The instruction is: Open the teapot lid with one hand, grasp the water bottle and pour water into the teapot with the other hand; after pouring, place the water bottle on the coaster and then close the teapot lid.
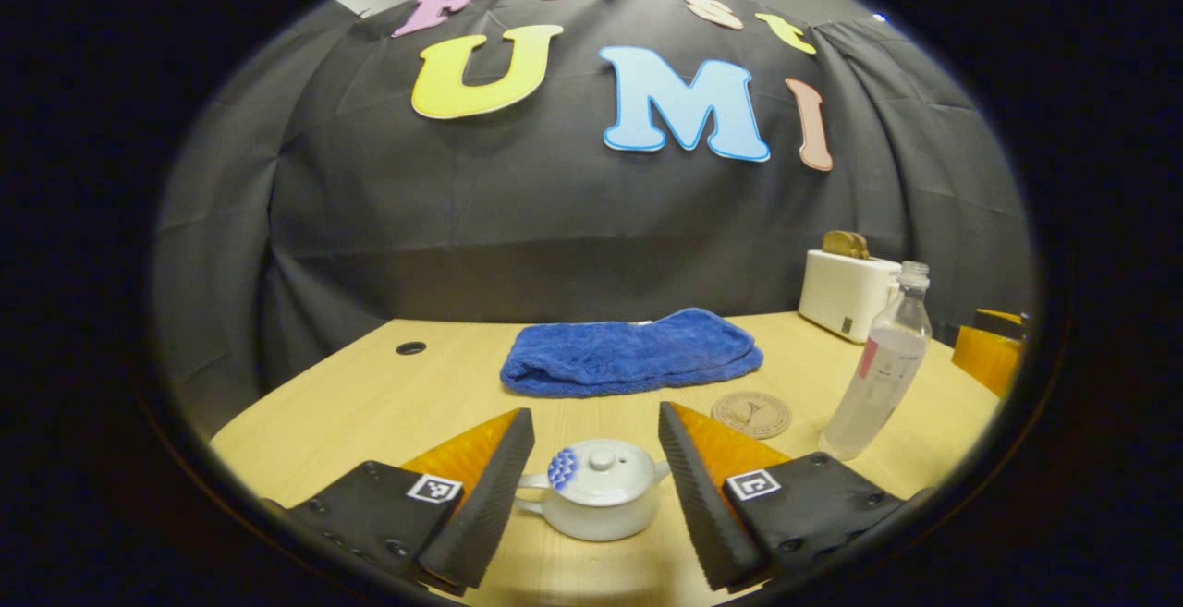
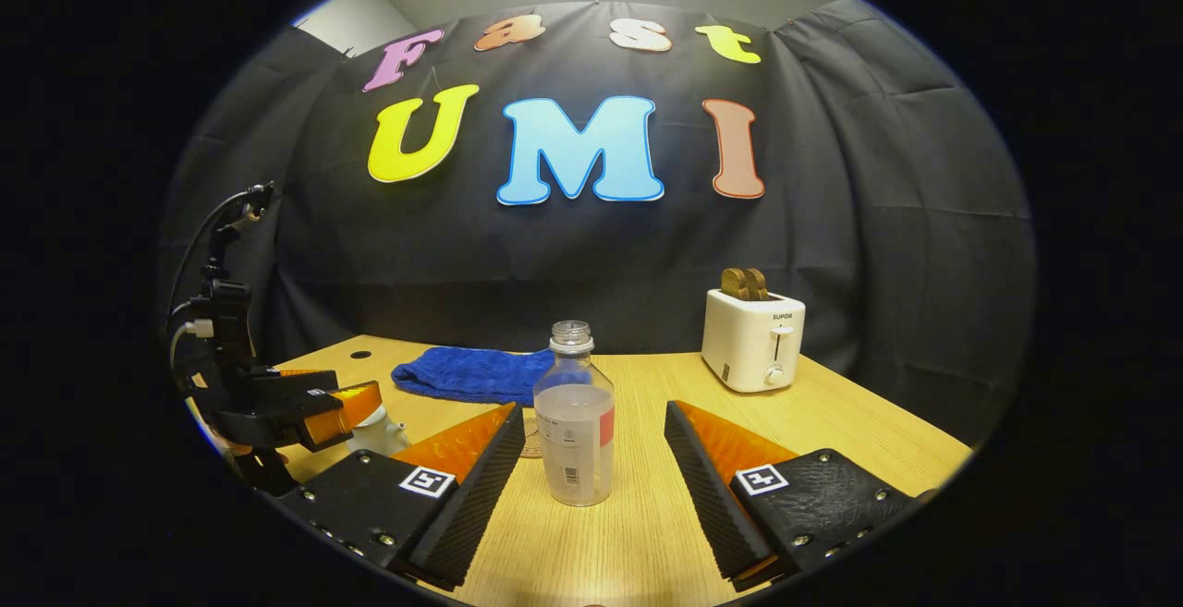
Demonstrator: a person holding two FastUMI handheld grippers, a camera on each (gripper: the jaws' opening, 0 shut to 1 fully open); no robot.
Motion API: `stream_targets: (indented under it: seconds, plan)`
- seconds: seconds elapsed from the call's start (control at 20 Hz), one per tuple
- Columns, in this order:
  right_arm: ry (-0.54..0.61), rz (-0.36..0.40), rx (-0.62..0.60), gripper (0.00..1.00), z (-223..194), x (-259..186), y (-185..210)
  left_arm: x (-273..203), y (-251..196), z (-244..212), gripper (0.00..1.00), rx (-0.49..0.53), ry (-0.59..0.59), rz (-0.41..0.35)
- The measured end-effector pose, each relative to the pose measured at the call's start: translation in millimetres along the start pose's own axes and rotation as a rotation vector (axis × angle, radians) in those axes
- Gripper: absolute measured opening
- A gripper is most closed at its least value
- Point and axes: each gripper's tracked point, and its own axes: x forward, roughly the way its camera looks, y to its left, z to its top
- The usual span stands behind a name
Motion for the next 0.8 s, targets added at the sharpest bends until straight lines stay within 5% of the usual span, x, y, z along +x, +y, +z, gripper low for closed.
stream_targets:
  seconds: [0.1,0.6,0.8]
  plan:
    - [0.006,0.000,0.004,0.95,-3,2,-1,2,0,-1,0.79,0.014,0.002,0.003]
    - [0.015,-0.024,0.022,0.95,-5,4,-13,11,0,-18,0.79,0.016,0.055,0.002]
    - [0.027,-0.028,0.036,0.95,-10,4,-16,15,0,-18,0.71,0.017,0.050,0.001]
